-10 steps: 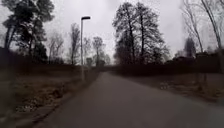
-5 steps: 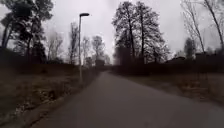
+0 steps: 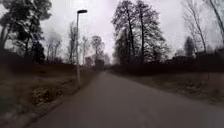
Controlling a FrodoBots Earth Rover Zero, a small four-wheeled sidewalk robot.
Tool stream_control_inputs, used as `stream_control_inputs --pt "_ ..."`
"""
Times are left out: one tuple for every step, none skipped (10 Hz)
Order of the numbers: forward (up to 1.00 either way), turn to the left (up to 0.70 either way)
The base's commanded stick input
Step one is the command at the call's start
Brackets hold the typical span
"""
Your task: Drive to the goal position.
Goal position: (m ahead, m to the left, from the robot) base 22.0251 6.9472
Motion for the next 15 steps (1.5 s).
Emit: stream_control_inputs --pt "0.70 0.00" --pt "0.70 0.00" --pt "0.70 0.00" --pt "0.70 0.00" --pt "0.70 0.00" --pt "0.70 0.01" --pt "0.70 0.07" --pt "0.70 0.12" --pt "0.70 0.14" --pt "0.70 0.14" --pt "0.70 0.14" --pt "0.70 0.14" --pt "0.70 0.14" --pt "0.70 0.14" --pt "0.70 0.08"
